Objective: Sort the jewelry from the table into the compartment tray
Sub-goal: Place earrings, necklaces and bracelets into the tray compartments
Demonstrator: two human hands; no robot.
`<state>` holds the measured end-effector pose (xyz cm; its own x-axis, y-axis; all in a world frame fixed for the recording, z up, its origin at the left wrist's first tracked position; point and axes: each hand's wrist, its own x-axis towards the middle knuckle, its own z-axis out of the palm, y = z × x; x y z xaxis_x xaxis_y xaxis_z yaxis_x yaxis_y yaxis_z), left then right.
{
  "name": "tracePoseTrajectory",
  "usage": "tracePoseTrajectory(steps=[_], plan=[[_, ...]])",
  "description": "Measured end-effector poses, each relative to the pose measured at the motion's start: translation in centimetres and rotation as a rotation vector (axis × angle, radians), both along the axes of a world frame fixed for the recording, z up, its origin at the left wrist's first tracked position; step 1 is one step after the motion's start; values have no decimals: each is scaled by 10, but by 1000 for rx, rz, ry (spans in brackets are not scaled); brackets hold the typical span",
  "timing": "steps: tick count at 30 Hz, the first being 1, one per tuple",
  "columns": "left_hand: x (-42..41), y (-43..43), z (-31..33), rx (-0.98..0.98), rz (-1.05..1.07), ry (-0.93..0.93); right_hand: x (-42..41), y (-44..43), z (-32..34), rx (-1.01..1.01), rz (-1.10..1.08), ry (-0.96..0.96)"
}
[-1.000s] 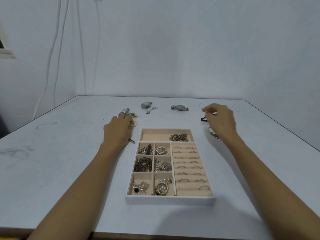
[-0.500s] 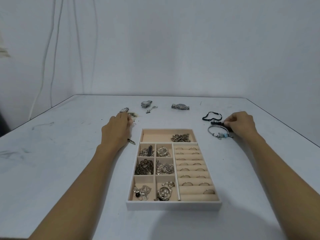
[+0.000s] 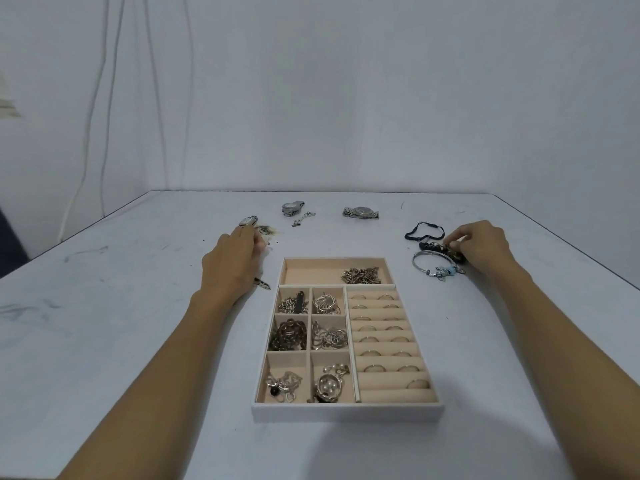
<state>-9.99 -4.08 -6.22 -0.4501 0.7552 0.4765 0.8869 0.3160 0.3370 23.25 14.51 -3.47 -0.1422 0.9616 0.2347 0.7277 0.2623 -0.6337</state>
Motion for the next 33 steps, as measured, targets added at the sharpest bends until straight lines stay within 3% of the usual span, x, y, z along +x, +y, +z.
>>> tracePoseTrajectory(steps=[6, 10, 13, 20, 28, 33], plan=[[-3, 2, -2, -3, -5, -12, -6, -3, 8, -52, 9, -139], [-3, 3, -3, 6, 0, -5, -6, -4, 9, -55, 21, -114], [-3, 2, -3, 4, 3, -3, -3, -4, 9, -37, 49, 12], [-1, -2, 0, 8, -2, -37, -6, -21, 33, -87, 201, 516], [4, -7, 5, 10, -12, -97, -12, -43, 53, 20, 314, 707], [6, -8, 7, -3, -9, -99, -17, -52, 62, 124, 332, 692]])
